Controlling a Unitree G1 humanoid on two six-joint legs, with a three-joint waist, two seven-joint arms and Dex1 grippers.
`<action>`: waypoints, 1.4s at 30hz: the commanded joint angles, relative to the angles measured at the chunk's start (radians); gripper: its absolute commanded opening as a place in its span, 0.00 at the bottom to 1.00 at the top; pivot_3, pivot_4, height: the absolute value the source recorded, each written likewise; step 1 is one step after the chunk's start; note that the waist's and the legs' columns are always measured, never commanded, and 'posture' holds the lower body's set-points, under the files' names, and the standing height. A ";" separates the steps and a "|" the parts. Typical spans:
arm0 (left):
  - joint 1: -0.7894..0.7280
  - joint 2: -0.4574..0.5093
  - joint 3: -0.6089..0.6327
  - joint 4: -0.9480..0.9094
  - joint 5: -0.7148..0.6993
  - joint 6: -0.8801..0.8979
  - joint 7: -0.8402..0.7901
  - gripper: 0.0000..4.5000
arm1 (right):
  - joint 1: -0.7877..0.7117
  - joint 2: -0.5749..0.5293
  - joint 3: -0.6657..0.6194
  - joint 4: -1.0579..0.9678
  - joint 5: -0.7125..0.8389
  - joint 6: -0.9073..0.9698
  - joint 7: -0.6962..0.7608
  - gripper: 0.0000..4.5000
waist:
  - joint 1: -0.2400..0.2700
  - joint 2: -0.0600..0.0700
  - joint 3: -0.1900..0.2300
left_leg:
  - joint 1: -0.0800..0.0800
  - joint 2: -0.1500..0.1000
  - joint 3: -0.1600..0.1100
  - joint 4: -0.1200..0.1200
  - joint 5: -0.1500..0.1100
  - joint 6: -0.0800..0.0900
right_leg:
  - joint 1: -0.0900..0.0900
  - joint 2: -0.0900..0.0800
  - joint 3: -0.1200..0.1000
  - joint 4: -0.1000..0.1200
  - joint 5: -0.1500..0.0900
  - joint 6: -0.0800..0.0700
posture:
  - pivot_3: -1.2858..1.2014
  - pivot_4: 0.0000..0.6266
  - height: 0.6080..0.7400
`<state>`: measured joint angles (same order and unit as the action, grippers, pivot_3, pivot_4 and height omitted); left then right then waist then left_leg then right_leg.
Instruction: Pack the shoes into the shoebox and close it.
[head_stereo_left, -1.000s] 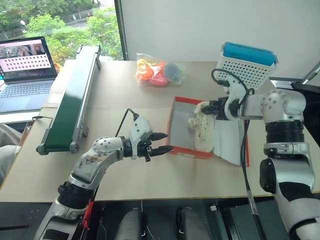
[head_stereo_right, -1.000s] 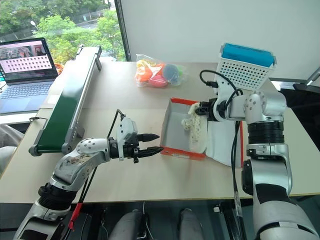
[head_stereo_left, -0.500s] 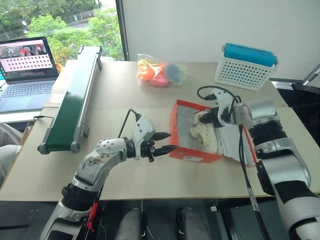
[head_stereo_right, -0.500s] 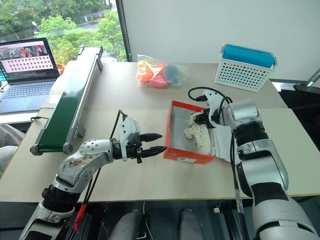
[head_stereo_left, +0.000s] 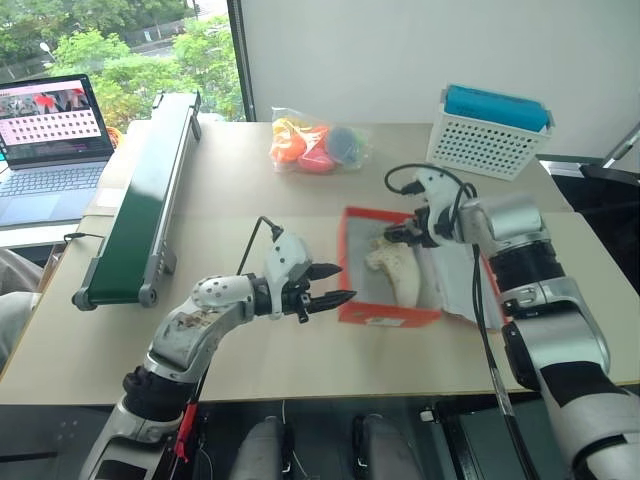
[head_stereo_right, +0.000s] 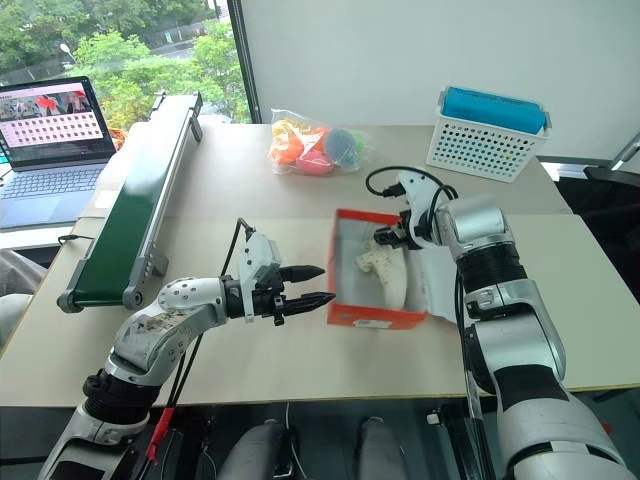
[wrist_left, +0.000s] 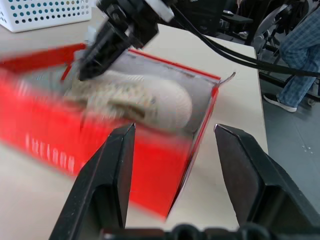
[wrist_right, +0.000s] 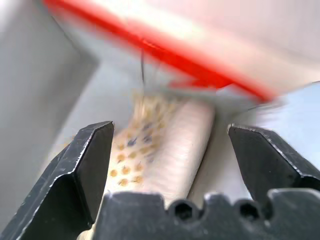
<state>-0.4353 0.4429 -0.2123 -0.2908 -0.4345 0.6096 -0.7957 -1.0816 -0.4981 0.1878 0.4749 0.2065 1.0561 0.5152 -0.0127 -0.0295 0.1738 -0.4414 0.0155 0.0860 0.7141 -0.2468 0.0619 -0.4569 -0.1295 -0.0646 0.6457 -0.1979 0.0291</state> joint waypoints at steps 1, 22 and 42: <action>-0.025 -0.009 0.021 -0.005 -0.012 -0.008 -0.004 0.59 | -0.036 0.000 -0.027 -0.156 -0.003 0.053 -0.011 0.97 | 0.000 0.000 0.000 | 0.000 0.000 0.000 0.000 0.000 0.000 | 0.000 0.000 0.000 0.000 0.000 0.000 | 0.52 0.24 0.69; -0.170 -0.073 0.497 0.387 0.196 -0.121 0.695 0.59 | 0.566 -0.055 -0.128 -0.987 0.229 -0.195 0.205 0.97 | 0.019 -0.001 -0.001 | 0.000 -0.001 -0.002 0.001 -0.001 0.001 | 0.001 -0.001 -0.002 -0.001 0.000 0.001 | 0.52 0.24 0.69; -0.074 0.034 0.598 0.457 0.240 -0.115 0.742 0.99 | 0.700 0.021 0.051 -0.899 0.071 -0.370 0.090 1.00 | 0.023 -0.005 -0.003 | 0.001 0.000 -0.001 0.001 0.003 -0.006 | 0.001 -0.001 -0.002 0.000 0.001 0.000 | 0.52 0.24 0.69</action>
<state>-0.4958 0.4546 0.3766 0.1740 -0.1999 0.5014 -0.0546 -0.3550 -0.4776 0.2348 -0.4281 0.3109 0.7255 0.6237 0.0107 -0.0348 0.1706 -0.4404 0.0153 0.0851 0.7155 -0.2435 0.0559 -0.4557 -0.1302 -0.0667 0.6460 -0.1972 0.0292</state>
